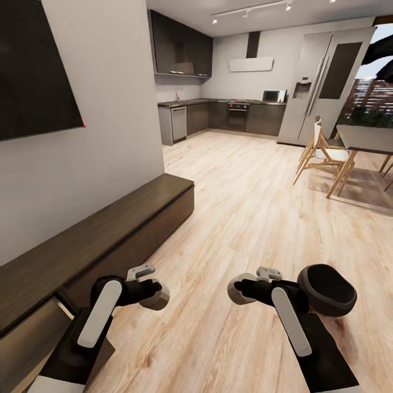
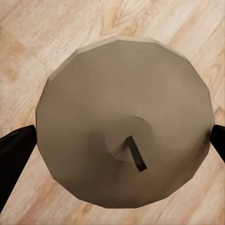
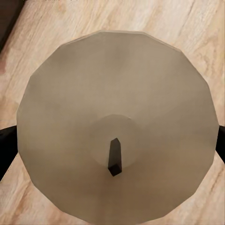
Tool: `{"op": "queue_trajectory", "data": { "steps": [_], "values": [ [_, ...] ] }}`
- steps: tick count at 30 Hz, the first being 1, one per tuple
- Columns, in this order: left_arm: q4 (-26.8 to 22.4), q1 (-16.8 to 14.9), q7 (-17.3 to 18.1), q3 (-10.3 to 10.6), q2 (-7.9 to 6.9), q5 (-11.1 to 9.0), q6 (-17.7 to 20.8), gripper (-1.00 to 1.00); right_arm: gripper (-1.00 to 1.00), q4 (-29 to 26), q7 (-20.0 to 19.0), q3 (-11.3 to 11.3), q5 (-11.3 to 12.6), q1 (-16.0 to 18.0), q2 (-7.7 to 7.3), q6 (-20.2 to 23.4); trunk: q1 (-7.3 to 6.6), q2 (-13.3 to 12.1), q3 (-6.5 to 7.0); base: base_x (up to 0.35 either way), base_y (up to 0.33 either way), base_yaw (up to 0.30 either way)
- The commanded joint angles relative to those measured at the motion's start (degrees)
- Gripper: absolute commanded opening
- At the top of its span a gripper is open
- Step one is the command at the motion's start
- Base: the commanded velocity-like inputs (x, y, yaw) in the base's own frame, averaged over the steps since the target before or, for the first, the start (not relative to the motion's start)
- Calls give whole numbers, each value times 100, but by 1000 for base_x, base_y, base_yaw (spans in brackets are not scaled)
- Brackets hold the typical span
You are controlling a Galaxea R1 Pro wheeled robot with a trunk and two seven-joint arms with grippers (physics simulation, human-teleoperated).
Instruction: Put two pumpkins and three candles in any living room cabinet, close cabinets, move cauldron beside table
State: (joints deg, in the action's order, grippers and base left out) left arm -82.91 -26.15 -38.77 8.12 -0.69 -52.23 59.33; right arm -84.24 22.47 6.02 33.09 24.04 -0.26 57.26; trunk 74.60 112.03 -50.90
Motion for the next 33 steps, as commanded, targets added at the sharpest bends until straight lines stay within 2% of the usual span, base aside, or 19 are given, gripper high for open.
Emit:
{"op": "queue_trajectory", "data": {
  "steps": [1, 6, 13, 17, 20, 24, 33],
  "values": [
    [3, -4, -64, 30, -4, -50, 9, -100, -100, -5, 56, 6, 38, 4, 22, 16, -23, -39, 13, 0, 0, 0],
    [48, -4, -69, 144, -2, -50, 1, -100, -100, -5, 48, -3, -6, 4, 99, 22, -133, -240, 103, 0, 0, 0],
    [55, -4, -70, 155, 8, -50, 0, -100, -100, -5, 54, -4, -10, 5, 105, 22, -287, -521, 229, 0, 0, 0],
    [59, -4, -91, 164, 222, -9, 0, -100, -100, -5, 54, 3, 16, 6, 111, 22, -375, -681, 301, 0, 0, 0],
    [92, -4, -269, 164, 328, 0, 0, -100, -100, -5, 49, -5, 28, 4, 106, 22, -440, -801, 354, 0, 0, 0],
    [113, -4, -501, 164, 394, 1, 0, -100, -100, -5, 56, -39, 39, 4, 105, 28, -528, -962, 426, 0, 0, 0],
    [117, -4, -509, 164, 411, 2, 0, -100, -100, -5, 56, -56, 40, 5, 105, 25, -726, -1323, 588, 0, 0, 0]
  ]
}}
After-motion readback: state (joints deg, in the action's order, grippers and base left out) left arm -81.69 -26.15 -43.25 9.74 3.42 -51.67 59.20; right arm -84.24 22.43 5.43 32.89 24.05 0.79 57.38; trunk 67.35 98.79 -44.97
